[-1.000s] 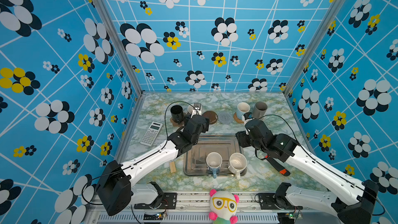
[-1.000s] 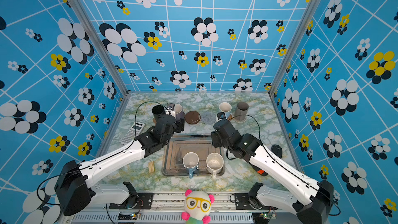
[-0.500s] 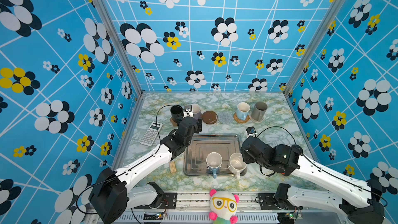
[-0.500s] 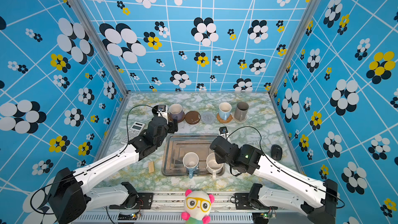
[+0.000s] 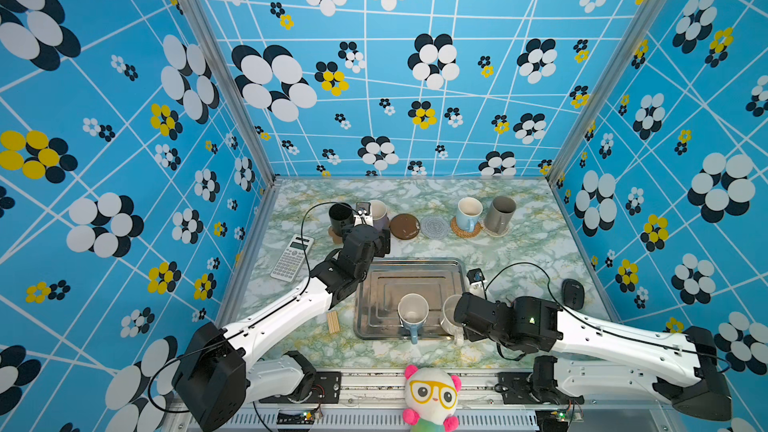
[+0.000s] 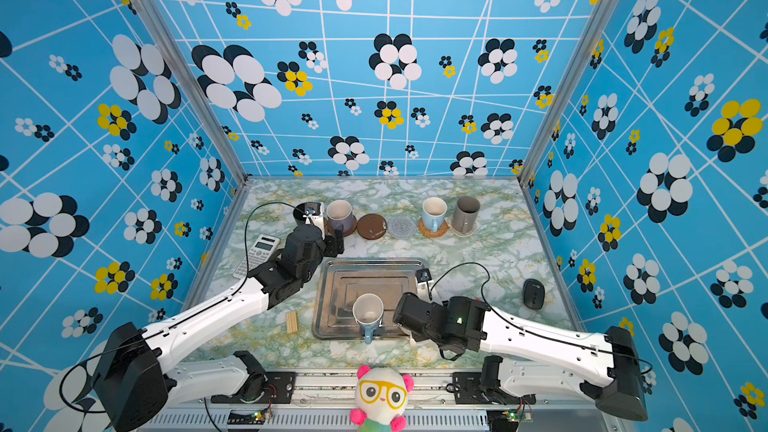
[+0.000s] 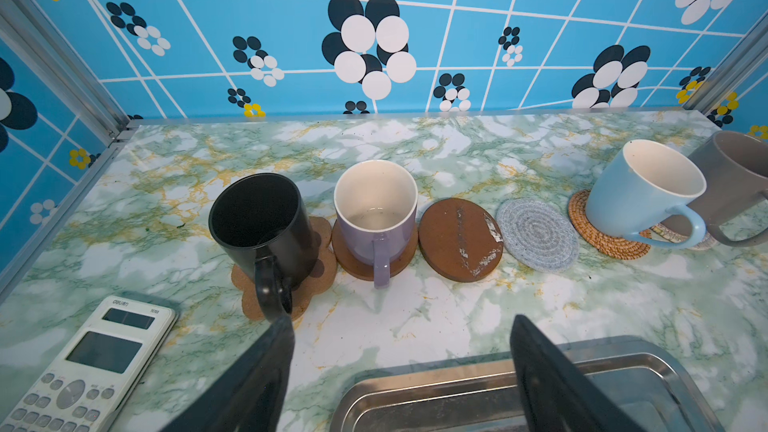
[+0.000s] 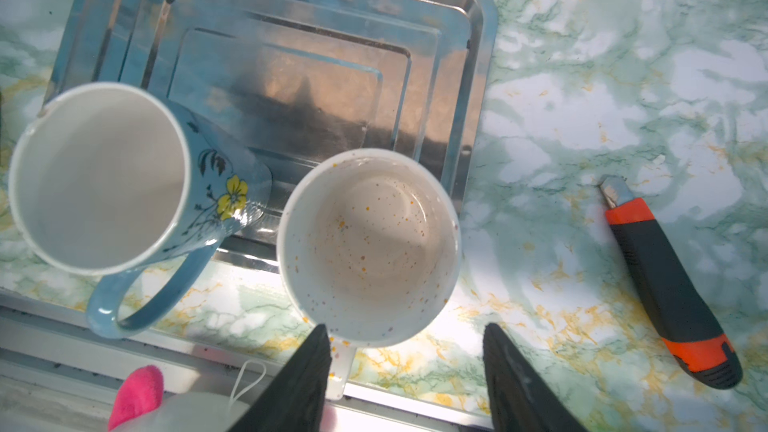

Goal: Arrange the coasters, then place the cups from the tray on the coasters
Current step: 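Lower the right gripper over the speckled white mug in the tray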

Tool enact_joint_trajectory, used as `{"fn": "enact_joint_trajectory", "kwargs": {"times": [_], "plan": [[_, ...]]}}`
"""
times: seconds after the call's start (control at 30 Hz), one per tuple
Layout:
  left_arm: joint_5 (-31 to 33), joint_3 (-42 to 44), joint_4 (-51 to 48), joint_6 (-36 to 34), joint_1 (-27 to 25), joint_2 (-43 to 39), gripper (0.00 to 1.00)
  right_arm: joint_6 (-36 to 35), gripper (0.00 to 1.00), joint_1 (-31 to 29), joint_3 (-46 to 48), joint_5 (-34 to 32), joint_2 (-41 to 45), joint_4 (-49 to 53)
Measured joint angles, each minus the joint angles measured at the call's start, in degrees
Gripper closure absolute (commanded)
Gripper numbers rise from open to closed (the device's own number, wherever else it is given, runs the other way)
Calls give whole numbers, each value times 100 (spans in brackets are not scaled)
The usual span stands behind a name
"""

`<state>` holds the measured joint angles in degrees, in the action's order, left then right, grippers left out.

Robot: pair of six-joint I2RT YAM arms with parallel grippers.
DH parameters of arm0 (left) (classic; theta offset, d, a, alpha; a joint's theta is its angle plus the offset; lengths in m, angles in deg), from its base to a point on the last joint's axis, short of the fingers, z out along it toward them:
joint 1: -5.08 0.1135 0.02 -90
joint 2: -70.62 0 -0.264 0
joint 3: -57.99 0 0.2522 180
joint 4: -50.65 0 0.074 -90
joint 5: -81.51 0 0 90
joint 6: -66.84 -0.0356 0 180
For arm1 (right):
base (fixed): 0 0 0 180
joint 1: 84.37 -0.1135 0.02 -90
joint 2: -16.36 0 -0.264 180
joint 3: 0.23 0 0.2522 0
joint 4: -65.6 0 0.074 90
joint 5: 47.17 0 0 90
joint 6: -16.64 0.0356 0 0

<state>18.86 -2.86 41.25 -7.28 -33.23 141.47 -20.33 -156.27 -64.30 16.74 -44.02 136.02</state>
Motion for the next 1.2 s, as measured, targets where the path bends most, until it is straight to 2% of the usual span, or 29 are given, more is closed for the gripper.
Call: {"fn": "enact_joint_trajectory", "kwargs": {"times": [0.57, 1.2], "plan": [[-105, 0, 2, 4, 28, 289, 17, 503, 38, -756, 466, 13, 197, -448], [-291, 0, 157, 170, 236, 363, 18, 1073, 37, -835, 1021, 155, 129, -990]]}}
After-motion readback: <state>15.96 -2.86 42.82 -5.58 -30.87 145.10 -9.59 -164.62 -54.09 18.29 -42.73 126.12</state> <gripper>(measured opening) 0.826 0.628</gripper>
